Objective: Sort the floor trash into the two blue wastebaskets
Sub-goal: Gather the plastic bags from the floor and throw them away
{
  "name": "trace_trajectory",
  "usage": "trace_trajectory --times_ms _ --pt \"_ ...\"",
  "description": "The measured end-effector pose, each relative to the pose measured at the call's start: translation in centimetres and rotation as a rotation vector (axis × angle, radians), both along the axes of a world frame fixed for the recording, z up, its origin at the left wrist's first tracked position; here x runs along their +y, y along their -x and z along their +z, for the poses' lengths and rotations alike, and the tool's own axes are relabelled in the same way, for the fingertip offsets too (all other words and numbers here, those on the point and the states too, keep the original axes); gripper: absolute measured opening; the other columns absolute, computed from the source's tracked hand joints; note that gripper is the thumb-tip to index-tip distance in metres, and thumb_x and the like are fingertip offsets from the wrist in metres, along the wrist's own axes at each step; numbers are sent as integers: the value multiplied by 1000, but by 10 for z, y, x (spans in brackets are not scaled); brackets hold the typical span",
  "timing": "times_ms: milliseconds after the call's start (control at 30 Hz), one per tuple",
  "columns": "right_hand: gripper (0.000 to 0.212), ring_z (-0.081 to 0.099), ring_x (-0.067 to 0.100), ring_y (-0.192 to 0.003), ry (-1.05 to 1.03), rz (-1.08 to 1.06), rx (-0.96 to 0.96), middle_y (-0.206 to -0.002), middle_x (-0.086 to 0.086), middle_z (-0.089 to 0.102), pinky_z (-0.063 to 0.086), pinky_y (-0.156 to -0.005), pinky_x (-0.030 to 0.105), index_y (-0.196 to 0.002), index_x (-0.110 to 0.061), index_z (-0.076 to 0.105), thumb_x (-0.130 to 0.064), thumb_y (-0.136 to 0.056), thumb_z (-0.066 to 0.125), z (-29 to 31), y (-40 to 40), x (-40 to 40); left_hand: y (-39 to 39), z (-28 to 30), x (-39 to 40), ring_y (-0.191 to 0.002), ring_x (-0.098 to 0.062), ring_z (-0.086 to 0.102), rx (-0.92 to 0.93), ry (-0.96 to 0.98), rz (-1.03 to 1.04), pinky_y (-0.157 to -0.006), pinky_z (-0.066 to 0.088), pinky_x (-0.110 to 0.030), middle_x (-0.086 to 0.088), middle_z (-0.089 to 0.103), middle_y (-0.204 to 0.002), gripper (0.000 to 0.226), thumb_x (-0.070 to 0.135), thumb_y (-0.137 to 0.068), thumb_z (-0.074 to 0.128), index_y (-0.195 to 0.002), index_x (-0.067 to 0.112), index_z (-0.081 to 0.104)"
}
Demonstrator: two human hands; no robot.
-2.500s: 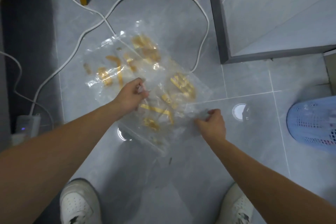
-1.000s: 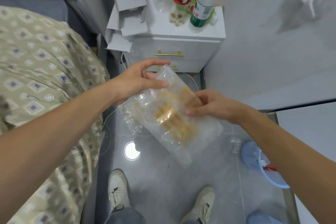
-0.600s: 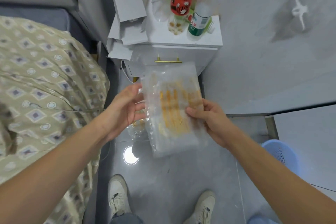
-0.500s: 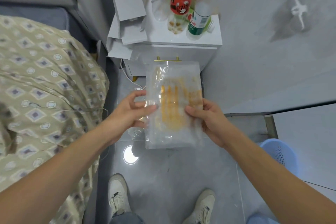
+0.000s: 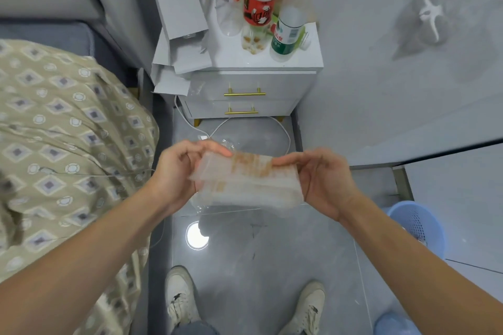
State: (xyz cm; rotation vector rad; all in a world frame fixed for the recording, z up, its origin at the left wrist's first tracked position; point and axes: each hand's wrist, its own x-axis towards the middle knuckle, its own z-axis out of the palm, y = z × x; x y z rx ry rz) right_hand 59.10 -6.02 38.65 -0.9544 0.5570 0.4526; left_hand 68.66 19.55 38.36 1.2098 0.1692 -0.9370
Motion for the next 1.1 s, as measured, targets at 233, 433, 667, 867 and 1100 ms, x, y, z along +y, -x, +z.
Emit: trace_trajectory --times_ms 233,433,667,867,1100 --pt "35 71 23 -94 447 -121 -74 -115 7 71 60 -80 36 -115 -14 72 3 -85 75 -7 45 -25 12 -14 -54 -73 -26 54 -367 -286 -238 -62 50 -31 -21 56 -82 19 3 -90 73 -97 20 79" --pt "36 65 18 -114 806 -416 -50 -124 0 65 55 -99 46 -113 -31 75 -11 -83 75 -46 156 -71 97 -44 -160 -66 -13 54 -519 -299 -277 -56 44 -24 12 70 -79 21 5 -91 72 -90 25 79" --pt "36 53 8 -128 1023 -566 132 -136 -3 50 52 -100 42 -121 -25 72 -18 -86 75 -111 373 -141 271 -94 -279 -86 -16 59 -653 -343 -751 -78 53 -25 6 65 -115 45 10 -78 85 -115 33 73" --pt "49 46 -13 -120 1088 -612 291 -149 -9 39 49 -96 19 -129 -26 66 -6 -84 75 -152 567 -196 446 -156 -376 -97 -4 57 -742 -256 -950 -87 50 -19 2 53 -127 49 9 -77 86 -116 33 70" --pt "60 35 -20 -127 1117 -596 440 -144 -16 39 30 -108 7 -130 -33 57 1 -83 73 -247 717 -238 599 -271 -452 -129 -17 53 -891 -105 -1195 -100 52 -37 2 33 -155 56 3 -77 83 -128 19 68"
